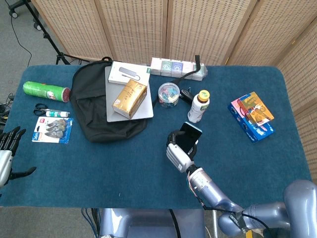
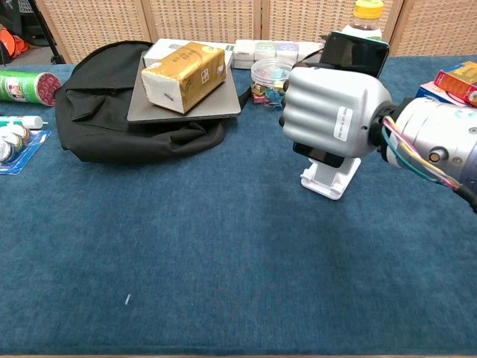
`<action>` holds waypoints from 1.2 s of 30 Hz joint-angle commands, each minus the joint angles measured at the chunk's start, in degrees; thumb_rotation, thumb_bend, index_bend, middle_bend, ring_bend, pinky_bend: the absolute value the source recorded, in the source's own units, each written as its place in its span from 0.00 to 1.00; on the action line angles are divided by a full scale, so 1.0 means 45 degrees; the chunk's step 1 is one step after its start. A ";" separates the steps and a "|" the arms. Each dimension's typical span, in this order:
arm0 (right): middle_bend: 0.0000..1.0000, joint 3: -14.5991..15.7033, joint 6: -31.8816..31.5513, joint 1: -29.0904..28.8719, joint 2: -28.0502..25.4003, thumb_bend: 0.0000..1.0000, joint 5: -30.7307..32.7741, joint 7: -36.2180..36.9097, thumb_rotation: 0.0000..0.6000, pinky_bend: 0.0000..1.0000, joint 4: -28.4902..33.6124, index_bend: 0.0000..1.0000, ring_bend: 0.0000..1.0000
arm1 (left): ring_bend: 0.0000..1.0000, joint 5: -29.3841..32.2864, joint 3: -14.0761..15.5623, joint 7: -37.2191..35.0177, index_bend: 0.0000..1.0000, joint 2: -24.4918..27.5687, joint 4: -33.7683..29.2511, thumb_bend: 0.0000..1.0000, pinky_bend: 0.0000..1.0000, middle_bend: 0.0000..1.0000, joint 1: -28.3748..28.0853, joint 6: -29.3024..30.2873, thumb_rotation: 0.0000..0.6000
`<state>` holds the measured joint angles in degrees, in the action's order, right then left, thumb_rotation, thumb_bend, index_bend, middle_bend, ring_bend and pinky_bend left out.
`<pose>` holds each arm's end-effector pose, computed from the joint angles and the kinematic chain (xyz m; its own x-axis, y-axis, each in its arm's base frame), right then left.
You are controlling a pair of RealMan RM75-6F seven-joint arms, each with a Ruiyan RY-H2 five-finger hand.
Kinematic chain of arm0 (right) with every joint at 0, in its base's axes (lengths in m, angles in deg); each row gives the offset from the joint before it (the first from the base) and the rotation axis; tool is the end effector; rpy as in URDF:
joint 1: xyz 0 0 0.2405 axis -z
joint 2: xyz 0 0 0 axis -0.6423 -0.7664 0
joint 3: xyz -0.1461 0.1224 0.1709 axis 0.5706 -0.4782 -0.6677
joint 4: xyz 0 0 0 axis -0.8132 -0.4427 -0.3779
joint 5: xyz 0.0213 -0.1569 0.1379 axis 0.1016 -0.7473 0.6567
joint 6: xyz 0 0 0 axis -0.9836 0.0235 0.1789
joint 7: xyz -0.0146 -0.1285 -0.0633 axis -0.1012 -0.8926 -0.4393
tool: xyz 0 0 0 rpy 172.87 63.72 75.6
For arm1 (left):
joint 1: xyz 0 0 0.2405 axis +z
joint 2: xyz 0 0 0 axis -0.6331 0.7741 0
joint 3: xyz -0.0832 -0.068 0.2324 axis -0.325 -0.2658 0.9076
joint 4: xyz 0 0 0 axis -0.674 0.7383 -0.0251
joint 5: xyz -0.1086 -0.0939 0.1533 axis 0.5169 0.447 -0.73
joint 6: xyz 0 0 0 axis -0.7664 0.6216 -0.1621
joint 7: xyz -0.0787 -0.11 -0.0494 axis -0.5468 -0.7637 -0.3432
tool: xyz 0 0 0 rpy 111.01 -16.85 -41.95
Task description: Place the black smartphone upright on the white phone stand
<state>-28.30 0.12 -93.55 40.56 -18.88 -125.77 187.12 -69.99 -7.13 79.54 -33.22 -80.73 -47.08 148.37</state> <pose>-0.0815 -0.2932 -0.0268 0.7941 0.5632 -0.2285 0.4334 -0.2611 0.8626 -0.2984 0.1977 0.1765 0.3370 0.0525 0.9400 0.9411 0.0124 -0.3380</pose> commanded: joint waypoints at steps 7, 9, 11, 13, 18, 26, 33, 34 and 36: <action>0.48 0.0808 0.0030 0.0096 0.0405 0.61 -0.1671 0.0509 1.00 0.46 -0.1334 0.56 0.45 | 0.00 -0.0049 0.0029 -0.0015 0.02 0.0012 -0.0006 0.00 0.00 0.00 0.0006 0.0004 1.00; 0.48 0.0826 0.0059 0.0132 0.0436 0.60 -0.1693 0.0489 1.00 0.46 -0.1406 0.56 0.45 | 0.00 -0.0050 0.0025 -0.0010 0.02 0.0007 -0.0003 0.00 0.00 0.00 0.0007 0.0016 1.00; 0.48 0.0845 0.0077 0.0192 0.0493 0.60 -0.1690 0.0456 1.00 0.46 -0.1475 0.56 0.45 | 0.00 -0.0019 0.0009 0.0036 0.02 -0.0012 0.0003 0.00 0.00 0.00 0.0010 0.0033 1.00; 0.48 0.0872 0.0087 0.0224 0.0557 0.60 -0.1711 0.0331 1.00 0.46 -0.1568 0.56 0.45 | 0.00 0.0010 -0.0006 0.0121 0.02 -0.0044 0.0017 0.00 0.00 0.00 0.0012 0.0057 1.00; 0.48 0.0912 0.0104 0.0376 0.0804 0.59 -0.1630 0.0084 1.00 0.46 -0.1736 0.56 0.45 | 0.00 0.0020 -0.0003 0.0170 0.02 -0.0066 -0.0018 0.00 0.00 0.00 0.0006 0.0047 1.00; 0.48 0.0912 -0.0156 0.0687 0.1180 0.59 -0.1397 -0.0529 1.00 0.46 -0.1998 0.56 0.45 | 0.00 0.0058 -0.0016 0.0155 0.02 -0.0058 -0.0020 0.00 0.00 0.00 0.0004 0.0037 1.00; 0.48 0.0954 -0.0392 0.1001 0.1559 0.60 -0.1258 -0.0845 1.00 0.46 -0.2350 0.56 0.45 | 0.00 0.0061 -0.0009 0.0199 0.02 -0.0064 -0.0030 0.00 0.00 0.00 -0.0001 0.0024 1.00; 0.48 0.0930 -0.0433 0.1038 0.1614 0.60 -0.1228 -0.0893 1.00 0.46 -0.2382 0.56 0.45 | 0.00 0.0066 -0.0009 0.0206 0.02 -0.0069 -0.0029 0.00 0.00 0.00 -0.0003 0.0021 1.00; 0.48 0.0972 -0.0453 0.1100 0.1718 0.60 -0.1264 -0.0960 1.00 0.46 -0.2482 0.56 0.45 | 0.00 0.0099 -0.0016 0.0235 0.02 -0.0086 -0.0028 0.00 0.00 0.00 -0.0018 -0.0012 1.00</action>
<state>-24.09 -1.86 -88.75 48.06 -24.28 -129.87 176.28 -69.58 -7.19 80.57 -33.58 -80.86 -47.14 148.35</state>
